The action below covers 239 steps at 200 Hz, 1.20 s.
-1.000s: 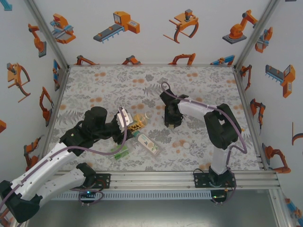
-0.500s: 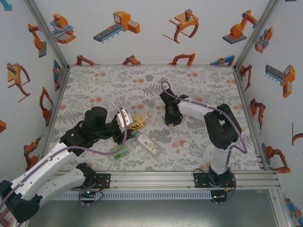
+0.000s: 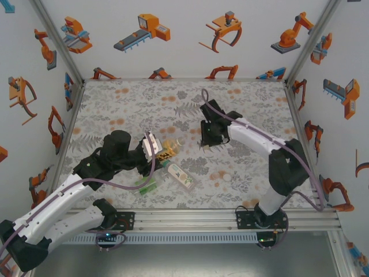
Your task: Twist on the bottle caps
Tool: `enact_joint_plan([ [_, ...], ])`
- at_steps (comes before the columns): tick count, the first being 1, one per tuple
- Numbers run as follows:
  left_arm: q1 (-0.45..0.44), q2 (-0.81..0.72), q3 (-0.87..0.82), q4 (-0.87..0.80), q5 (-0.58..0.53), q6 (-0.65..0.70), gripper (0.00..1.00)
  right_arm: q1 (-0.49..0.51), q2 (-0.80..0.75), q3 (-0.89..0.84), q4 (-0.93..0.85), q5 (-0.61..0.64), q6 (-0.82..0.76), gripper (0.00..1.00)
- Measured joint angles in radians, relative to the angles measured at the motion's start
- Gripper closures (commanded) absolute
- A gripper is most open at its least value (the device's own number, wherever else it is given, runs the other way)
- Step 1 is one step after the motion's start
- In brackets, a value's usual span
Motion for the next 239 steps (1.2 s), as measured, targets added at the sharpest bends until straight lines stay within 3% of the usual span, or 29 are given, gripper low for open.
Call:
enact_joint_plan([
  [12, 0.000, 0.000, 0.001, -0.009, 0.000, 0.009, 1.00, 0.000, -0.056, 0.035, 0.005, -0.059, -0.037, 1.00],
  [86, 0.000, -0.013, 0.060, -0.077, 0.014, 0.091, 1.00, 0.000, -0.378, 0.004, 0.251, -0.508, -0.268, 1.00],
  [144, 0.000, -0.016, 0.120, -0.150, 0.067, 0.169, 1.00, 0.002, -0.431, 0.059, 0.270, -0.845, -0.509, 1.00],
  [186, 0.000, -0.012, 0.160, -0.180, 0.097, 0.191, 1.00, 0.053, -0.429, 0.097, 0.190, -0.939, -0.695, 1.00],
  [239, 0.000, 0.006, 0.166, -0.187, 0.098, 0.191, 1.00, 0.095, -0.420, 0.109, 0.129, -0.946, -0.796, 1.00],
])
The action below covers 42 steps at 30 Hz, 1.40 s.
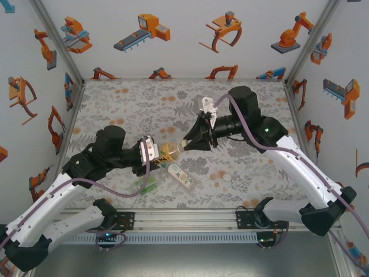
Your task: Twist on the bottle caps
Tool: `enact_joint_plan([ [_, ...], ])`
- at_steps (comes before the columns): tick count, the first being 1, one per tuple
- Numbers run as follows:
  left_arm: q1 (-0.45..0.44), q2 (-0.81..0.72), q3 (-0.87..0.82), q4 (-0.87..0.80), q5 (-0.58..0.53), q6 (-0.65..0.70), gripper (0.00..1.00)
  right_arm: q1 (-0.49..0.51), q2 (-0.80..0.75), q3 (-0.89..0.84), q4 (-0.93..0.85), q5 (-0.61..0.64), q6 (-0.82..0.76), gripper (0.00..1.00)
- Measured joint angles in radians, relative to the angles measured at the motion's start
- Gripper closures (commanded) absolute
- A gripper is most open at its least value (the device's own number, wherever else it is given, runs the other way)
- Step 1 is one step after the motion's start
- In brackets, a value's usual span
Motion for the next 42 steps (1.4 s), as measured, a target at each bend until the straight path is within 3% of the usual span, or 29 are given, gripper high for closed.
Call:
enact_joint_plan([
  [31, 0.000, 0.017, 0.000, 0.000, 0.034, -0.057, 1.00, 0.040, -0.001, 0.010, -0.055, 0.059, -0.094, 1.00],
  [37, 0.000, 0.017, -0.010, 0.013, 0.048, -0.057, 1.00, 0.040, -0.002, 0.010, -0.053, 0.069, 0.004, 1.00],
  [42, 0.001, 0.022, -0.029, 0.051, 0.048, -0.059, 1.00, 0.044, -0.007, 0.010, -0.050, 0.155, 0.199, 1.00],
])
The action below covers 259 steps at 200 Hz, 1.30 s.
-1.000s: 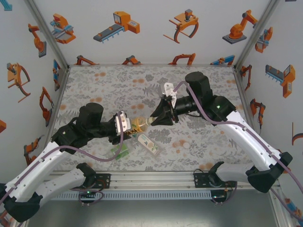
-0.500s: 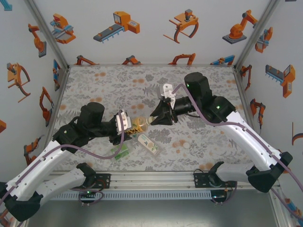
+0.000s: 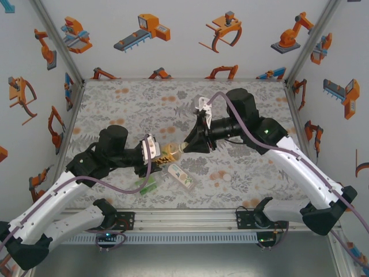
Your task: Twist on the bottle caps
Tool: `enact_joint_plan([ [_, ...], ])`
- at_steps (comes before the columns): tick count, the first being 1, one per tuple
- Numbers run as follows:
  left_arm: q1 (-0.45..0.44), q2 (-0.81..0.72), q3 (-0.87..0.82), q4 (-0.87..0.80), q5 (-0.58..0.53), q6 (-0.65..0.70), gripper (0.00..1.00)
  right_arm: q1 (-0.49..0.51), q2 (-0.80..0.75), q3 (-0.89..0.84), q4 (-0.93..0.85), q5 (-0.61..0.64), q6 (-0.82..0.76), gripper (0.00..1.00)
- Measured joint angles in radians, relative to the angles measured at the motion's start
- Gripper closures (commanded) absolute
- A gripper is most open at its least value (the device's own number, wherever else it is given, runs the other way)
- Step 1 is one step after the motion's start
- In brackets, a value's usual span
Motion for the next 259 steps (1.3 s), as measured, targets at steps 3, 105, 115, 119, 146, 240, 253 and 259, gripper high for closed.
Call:
enact_joint_plan([
  [3, 0.000, 0.001, -0.002, 0.004, 0.000, -0.001, 1.00, 0.002, -0.002, 0.000, 0.000, 0.011, 0.016, 1.00],
  [105, 0.001, 0.053, -0.081, 0.182, -0.042, -0.050, 1.00, 0.024, -0.002, 0.005, -0.125, 0.495, 1.046, 1.00],
  [115, 0.001, 0.060, -0.085, 0.191, -0.045, -0.051, 1.00, 0.024, -0.002, 0.003, -0.146, 0.524, 1.153, 1.00],
  [119, 0.001, 0.062, -0.087, 0.195, -0.045, -0.051, 1.00, 0.024, -0.002, 0.001, -0.153, 0.531, 1.188, 1.00],
  [146, 0.002, 0.074, -0.095, 0.205, -0.054, -0.052, 1.00, 0.023, 0.002, -0.017, -0.161, 0.551, 1.363, 0.90],
  [240, -0.001, 0.082, -0.094, 0.307, -0.013, -0.031, 1.00, 0.042, 0.019, 0.142, -0.233, 0.573, 1.211, 0.32],
  [253, -0.001, 0.082, -0.094, 0.307, -0.008, -0.027, 1.00, 0.040, 0.019, 0.168, -0.239, 0.577, 1.149, 0.32],
  [259, -0.001, 0.082, -0.094, 0.306, -0.006, -0.023, 1.00, 0.039, 0.019, 0.181, -0.245, 0.579, 1.113, 0.32],
])
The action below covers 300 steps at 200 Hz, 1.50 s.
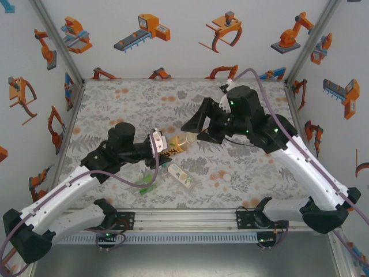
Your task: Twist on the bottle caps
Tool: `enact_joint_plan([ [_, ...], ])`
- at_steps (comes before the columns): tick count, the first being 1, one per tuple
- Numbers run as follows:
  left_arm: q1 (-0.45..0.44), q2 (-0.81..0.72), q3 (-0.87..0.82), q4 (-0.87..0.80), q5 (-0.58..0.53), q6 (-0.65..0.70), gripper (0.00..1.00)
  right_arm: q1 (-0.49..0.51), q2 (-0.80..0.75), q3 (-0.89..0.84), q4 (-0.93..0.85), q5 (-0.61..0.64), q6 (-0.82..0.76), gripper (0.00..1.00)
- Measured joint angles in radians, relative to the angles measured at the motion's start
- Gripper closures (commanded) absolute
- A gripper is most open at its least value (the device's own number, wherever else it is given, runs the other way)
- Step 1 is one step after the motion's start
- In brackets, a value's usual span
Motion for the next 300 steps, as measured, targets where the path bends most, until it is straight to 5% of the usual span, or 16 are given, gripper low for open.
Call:
enact_joint_plan([
  [74, 0.000, -0.001, 0.023, -0.044, 0.024, 0.029, 1.00, -0.005, 0.036, 0.134, -0.131, -0.141, -0.714, 0.46],
  [151, 0.000, -0.015, 0.029, -0.080, 0.044, 0.037, 1.00, 0.001, 0.079, 0.220, -0.275, -0.332, -1.427, 0.44],
  [201, 0.000, -0.021, 0.029, -0.087, 0.053, 0.037, 1.00, 0.003, 0.098, 0.220, -0.275, -0.365, -1.572, 0.47],
  [300, 0.000, -0.023, 0.029, -0.086, 0.053, 0.037, 1.00, 0.018, 0.110, 0.167, -0.229, -0.412, -1.598, 0.55],
])
